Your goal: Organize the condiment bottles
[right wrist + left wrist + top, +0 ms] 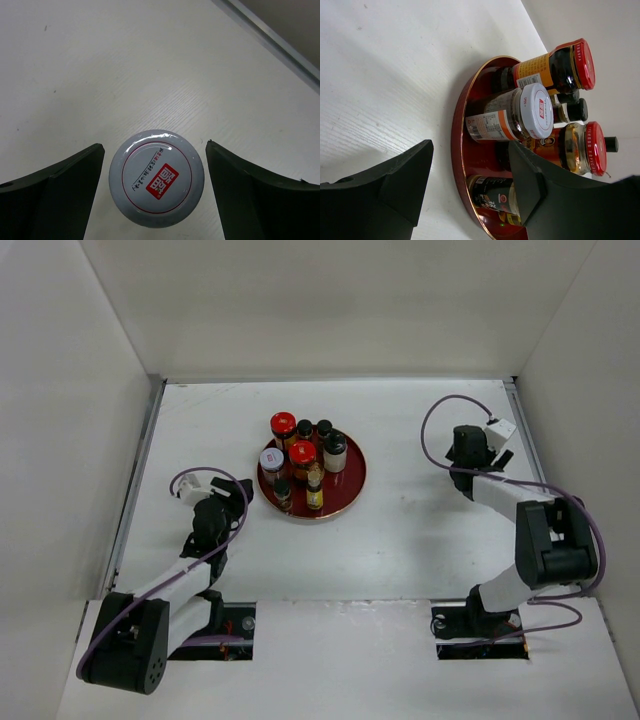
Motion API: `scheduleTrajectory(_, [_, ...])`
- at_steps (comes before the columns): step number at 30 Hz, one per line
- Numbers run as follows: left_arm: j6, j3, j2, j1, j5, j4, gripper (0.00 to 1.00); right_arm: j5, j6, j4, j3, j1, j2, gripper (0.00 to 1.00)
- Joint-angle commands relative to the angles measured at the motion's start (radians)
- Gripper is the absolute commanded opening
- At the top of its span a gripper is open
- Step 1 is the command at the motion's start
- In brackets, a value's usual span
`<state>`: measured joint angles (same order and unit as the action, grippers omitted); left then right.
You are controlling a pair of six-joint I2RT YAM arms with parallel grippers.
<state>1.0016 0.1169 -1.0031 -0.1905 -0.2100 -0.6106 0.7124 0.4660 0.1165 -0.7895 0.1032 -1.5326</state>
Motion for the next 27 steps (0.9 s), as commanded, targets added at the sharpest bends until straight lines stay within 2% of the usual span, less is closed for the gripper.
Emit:
scheduleTrajectory(1, [-0.011, 0.015, 0.011, -0.003, -0.015, -0.057, 0.6, -0.04, 0.019, 0.028, -0.036, 0.005, -0.006, 0.88])
scheduleTrajectory(4, [-0.006, 0.015, 0.003, 0.0, -0.005, -0.061, 0.6, -0.041, 0.02, 0.028, -0.039, 0.006, -0.03, 0.8])
scheduleTrajectory(8, [-0.011, 0.015, 0.012, 0.0, -0.012, -0.057, 0.6, -0.018, 0.019, 0.031, -0.042, 0.023, -0.017, 0.55])
scheduleTrajectory(10, [-0.005, 0.015, 0.003, 0.004, -0.002, -0.061, 0.6, -0.011, 0.011, 0.032, -0.048, 0.052, 0.008, 0.51])
scheduleTrajectory(19, [-0.011, 0.009, 0.027, 0.026, -0.005, -0.052, 0.6, -0.071, -0.055, 0.032, -0.128, 0.396, 0.143, 0.49])
scheduleTrajectory(23, [-0.006, 0.013, 0.003, 0.026, 0.007, -0.055, 0.6, -0.108, -0.05, 0.071, -0.192, 0.558, 0.102, 0.49])
scheduleTrajectory(27, [-0.011, 0.017, 0.004, 0.029, 0.004, -0.052, 0.6, -0.123, -0.036, 0.121, -0.247, 0.663, 0.022, 0.5])
